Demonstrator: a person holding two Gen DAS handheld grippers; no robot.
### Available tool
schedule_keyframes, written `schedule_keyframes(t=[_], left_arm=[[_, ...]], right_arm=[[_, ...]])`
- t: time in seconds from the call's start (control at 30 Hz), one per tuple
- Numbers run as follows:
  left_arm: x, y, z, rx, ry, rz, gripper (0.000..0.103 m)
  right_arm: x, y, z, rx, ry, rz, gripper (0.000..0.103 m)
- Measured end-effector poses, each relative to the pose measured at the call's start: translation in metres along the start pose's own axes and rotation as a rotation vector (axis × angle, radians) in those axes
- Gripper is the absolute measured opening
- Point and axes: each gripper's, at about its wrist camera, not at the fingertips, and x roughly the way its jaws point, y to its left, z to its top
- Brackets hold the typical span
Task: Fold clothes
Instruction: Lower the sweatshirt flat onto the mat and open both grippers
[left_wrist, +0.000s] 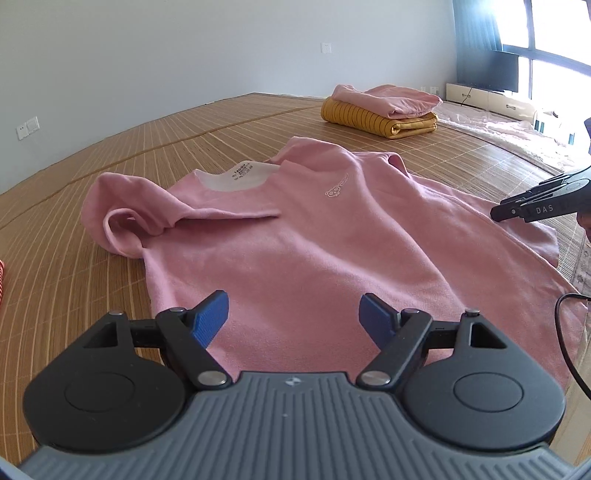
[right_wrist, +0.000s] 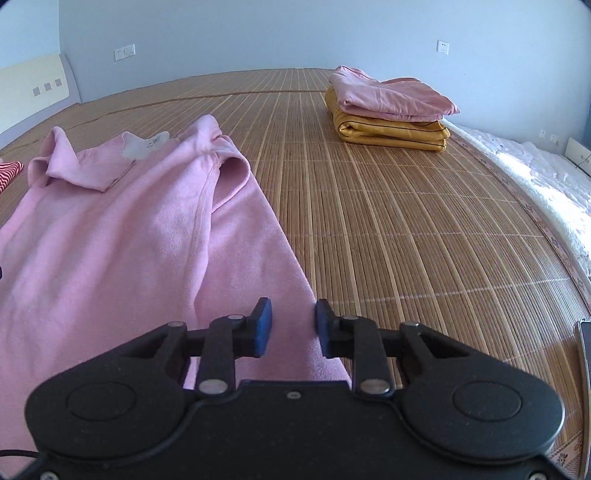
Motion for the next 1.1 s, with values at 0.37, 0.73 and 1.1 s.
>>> schedule_keyframes(t=[0.37,0.73,1.1], left_arm=[[0.017,-0.004,-0.021,-0.004,0.047,0.013,0.082],[0.025,-0.002,-0.025,-0.025,0.012,0.04,0.086],[0.026,-0.002,-0.025,-0.024,-0.001,0.057,0.089]], right_arm=[[0.005,-0.055,0.057,-0.053,-0.14,-0.338,0.005],[0.072,-0.15,0.098,0.013,-0.117,-0.417,0.009],[0.05,-0.101,0.089,0.104,-0.173,0.028,0.034]])
